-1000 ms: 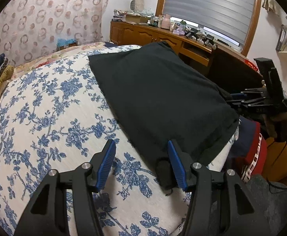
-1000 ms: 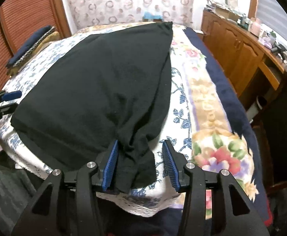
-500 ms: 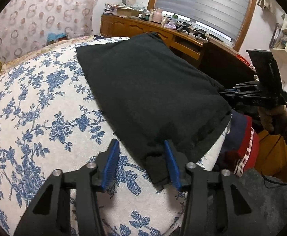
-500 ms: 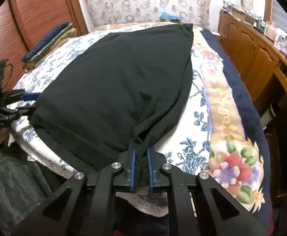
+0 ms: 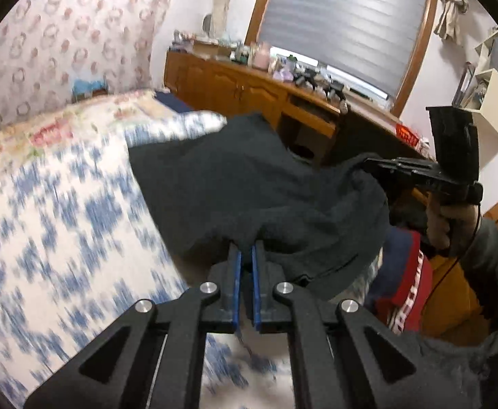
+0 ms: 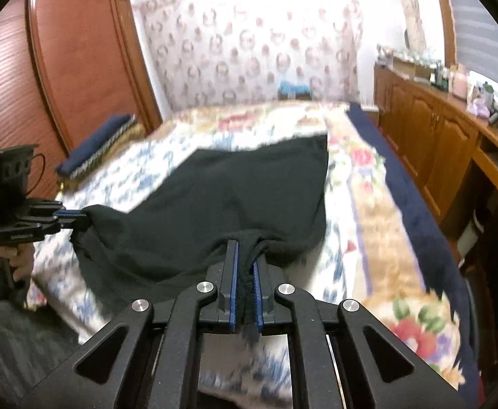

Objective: Fold small clothes

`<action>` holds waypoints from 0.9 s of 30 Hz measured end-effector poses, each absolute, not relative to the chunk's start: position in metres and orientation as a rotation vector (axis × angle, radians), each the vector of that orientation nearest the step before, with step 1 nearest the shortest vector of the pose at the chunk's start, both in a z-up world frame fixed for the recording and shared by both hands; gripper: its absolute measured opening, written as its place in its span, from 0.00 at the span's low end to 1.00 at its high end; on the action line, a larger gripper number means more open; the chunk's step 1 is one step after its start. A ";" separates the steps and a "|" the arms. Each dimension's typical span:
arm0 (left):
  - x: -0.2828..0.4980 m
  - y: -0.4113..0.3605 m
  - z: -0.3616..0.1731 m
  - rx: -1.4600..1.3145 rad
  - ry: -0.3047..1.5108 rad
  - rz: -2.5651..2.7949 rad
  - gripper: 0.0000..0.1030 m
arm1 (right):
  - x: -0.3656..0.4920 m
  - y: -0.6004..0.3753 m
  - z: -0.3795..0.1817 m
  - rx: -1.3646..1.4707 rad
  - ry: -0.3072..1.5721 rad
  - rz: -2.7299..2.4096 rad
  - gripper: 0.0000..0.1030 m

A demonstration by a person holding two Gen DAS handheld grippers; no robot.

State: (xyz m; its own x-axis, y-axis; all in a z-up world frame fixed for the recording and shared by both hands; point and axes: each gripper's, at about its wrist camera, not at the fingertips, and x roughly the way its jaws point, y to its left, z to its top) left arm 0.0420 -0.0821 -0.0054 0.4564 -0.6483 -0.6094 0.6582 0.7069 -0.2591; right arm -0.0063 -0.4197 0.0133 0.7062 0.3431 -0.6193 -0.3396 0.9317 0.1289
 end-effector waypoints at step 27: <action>0.235 -0.103 -0.019 0.039 0.788 -0.637 0.03 | 0.193 -0.435 0.004 0.041 0.679 0.310 0.05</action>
